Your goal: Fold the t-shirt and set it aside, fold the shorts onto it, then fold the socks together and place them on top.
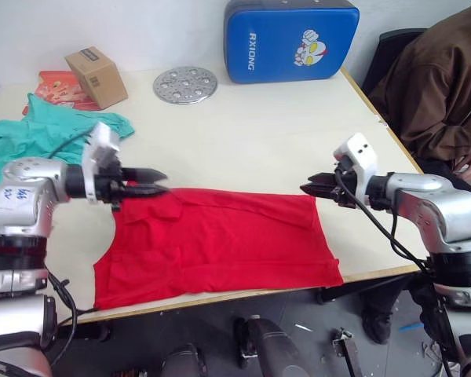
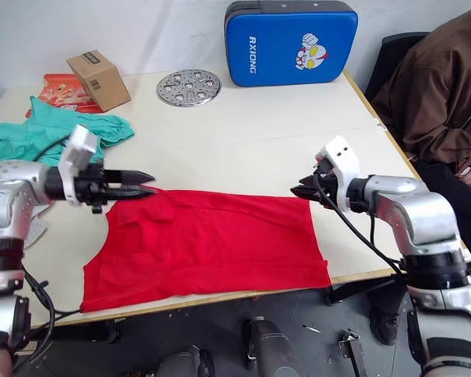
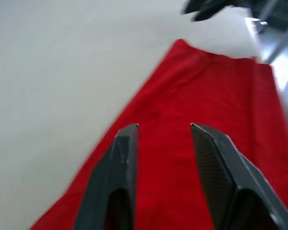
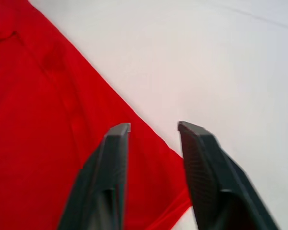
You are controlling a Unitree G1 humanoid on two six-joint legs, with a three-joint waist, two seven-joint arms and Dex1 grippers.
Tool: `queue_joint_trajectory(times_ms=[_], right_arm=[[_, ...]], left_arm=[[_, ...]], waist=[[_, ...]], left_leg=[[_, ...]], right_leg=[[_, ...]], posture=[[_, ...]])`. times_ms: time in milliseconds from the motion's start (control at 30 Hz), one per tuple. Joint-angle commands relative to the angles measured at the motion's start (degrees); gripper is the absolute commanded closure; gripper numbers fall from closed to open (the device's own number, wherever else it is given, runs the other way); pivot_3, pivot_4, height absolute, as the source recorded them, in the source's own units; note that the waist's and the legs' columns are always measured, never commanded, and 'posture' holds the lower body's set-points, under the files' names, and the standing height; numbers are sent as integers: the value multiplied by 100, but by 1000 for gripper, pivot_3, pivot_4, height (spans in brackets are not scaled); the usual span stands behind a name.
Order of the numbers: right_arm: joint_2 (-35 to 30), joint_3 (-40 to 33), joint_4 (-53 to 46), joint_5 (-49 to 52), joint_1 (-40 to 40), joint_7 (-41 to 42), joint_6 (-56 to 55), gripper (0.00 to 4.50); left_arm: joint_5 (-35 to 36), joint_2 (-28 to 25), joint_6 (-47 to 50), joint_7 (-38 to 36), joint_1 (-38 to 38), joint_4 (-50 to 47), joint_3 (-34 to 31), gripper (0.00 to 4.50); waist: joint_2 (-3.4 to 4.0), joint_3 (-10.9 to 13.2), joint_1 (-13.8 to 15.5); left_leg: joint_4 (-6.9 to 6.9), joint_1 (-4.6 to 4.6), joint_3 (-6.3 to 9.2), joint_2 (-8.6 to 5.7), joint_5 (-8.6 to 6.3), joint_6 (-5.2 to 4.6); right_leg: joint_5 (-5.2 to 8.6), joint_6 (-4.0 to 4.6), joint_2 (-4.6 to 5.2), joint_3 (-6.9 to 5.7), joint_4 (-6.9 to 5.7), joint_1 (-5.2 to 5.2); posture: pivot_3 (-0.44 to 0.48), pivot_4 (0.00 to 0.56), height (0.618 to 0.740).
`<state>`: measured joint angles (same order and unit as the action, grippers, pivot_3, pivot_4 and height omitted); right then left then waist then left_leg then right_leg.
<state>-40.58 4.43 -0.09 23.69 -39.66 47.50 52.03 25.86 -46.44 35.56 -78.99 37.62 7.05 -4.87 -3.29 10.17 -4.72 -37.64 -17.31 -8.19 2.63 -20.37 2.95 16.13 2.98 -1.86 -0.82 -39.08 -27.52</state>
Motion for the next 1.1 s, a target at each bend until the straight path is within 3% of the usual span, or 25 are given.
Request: queue_joint_trajectory(times_ms=[33,67,167,300,400,633,700,867,1100], right_arm=[[191,366,542,-267,-340,209,-273,1449],[293,516,806,-394,-461,227,-368,1091],[521,782,1409,-636,-733,330,-568,1084],[708,937,2003,-858,-950,485,-731,1084],[732,1078,2186,-1049,-961,649,-880,1622],[721,1257,1947,-1219,-909,1134,-997,4047],[746,1249,2059,-1304,-972,1167,-1081,4460],[918,1214,3012,-1624,-1442,1142,-1622,4460],[1685,1016,6112,-2362,-2897,-55,-3487,4460]], left_arm=[[440,125,313,168,0,-919,47,1333],[511,220,375,254,-18,-1111,111,986],[608,375,457,451,-97,-1455,216,39],[591,401,379,622,-229,-1585,254,39],[599,372,364,729,-289,-1626,235,0],[569,354,289,929,-319,-1631,211,0],[569,367,257,979,-306,-1615,217,0],[619,435,220,1151,-245,-1587,180,0],[501,556,2,1377,-151,-1390,236,0]], waist=[[0,0,-4],[0,0,-13],[0,0,-23],[1,0,-24],[0,0,-20],[0,0,-22],[0,0,-22],[0,0,-37],[1,1,-63]], left_leg=[[0,-12,4,-1,0,-1],[3,-24,5,-3,1,-2],[8,-26,6,-5,2,-5],[21,-26,10,-1,3,-4],[22,-27,10,-1,4,-6],[38,-26,11,2,4,-6],[40,-27,11,3,4,-6],[37,-25,8,3,5,-7],[38,-24,3,4,7,-8]], right_leg=[[0,-1,0,0,3,3],[-1,-4,0,1,6,6],[-4,-10,0,3,10,7],[-5,-10,-6,3,17,4],[-7,-13,-7,2,25,5],[-9,-17,-11,2,44,9],[-10,-16,-11,2,46,8],[-12,-15,-11,3,46,9],[-18,-5,-12,7,46,5]], posture=[[0,150,740],[0,150,740],[0,150,740],[0,150,740],[0,150,740],[0,150,740],[0,150,740],[0,150,740],[0,150,740]])
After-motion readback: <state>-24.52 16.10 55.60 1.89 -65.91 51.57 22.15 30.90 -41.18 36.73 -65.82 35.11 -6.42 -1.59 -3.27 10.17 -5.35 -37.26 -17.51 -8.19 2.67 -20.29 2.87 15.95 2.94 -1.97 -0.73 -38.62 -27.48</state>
